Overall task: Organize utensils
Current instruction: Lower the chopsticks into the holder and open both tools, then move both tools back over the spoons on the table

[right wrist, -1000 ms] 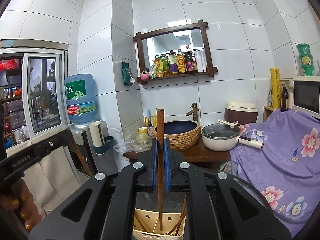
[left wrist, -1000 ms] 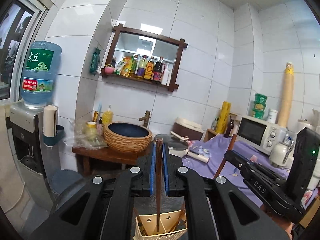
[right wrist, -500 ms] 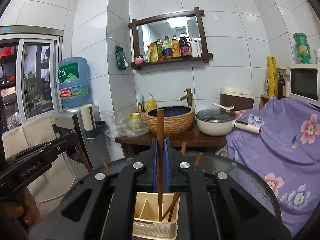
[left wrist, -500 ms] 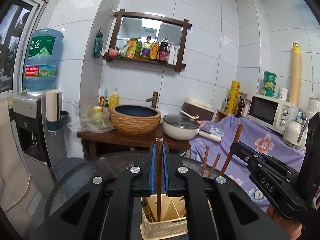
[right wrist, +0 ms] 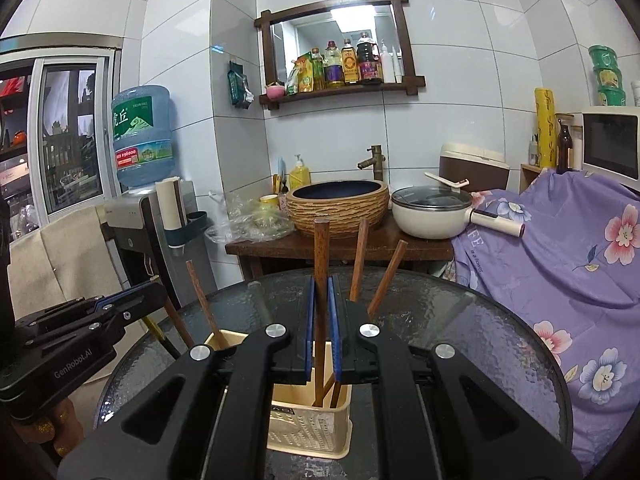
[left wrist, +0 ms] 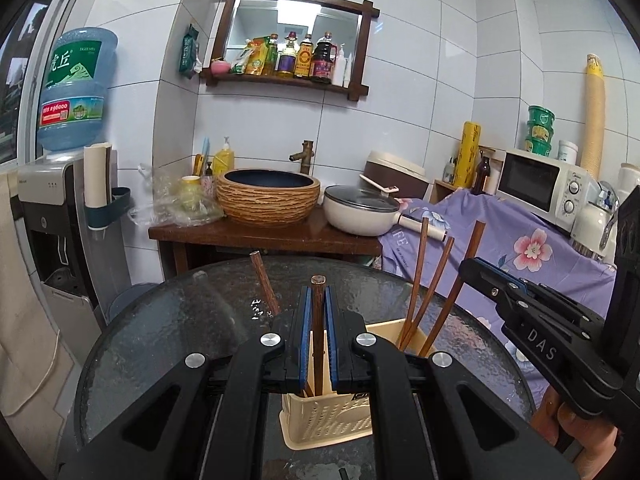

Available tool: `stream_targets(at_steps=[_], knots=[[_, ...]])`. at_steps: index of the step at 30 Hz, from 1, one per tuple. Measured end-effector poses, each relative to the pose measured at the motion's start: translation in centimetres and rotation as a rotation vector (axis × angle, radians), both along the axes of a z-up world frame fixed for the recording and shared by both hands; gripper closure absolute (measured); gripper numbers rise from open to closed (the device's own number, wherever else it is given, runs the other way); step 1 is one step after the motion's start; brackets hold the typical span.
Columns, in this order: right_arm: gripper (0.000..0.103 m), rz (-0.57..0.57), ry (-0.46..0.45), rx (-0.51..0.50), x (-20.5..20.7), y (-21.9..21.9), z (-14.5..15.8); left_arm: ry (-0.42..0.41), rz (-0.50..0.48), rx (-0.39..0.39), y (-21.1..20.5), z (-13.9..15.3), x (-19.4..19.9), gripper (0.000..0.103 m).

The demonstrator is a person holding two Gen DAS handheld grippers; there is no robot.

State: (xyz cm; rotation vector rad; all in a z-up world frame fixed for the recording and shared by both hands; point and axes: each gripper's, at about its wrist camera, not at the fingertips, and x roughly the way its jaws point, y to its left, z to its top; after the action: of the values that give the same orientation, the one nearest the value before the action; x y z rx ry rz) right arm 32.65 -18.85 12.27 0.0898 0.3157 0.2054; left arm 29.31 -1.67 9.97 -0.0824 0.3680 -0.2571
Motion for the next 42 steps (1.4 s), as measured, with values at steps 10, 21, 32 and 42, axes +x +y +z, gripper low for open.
stream_targets(at_steps=[10, 21, 32, 42], knots=[[0.074, 0.013, 0.006, 0.000, -0.4, 0.0, -0.7, -0.017, -0.021, 0.010, -0.1, 0.2, -0.8, 0.076], [0.044, 0.014, -0.070, 0.033, -3.7, -0.6, -1.3, -0.115, -0.060, -0.029, 0.6, 0.9, -4.7, 0.040], [0.027, 0.038, -0.006, 0.022, -8.4, -0.7, -3.0, -0.176, 0.042, 0.048, 1.2, -1.5, -10.4, 0.006], [0.027, 0.057, 0.253, -0.023, -9.9, -0.6, -9.4, 0.125, 0.132, 0.113, 3.2, -8.0, -9.6, 0.006]])
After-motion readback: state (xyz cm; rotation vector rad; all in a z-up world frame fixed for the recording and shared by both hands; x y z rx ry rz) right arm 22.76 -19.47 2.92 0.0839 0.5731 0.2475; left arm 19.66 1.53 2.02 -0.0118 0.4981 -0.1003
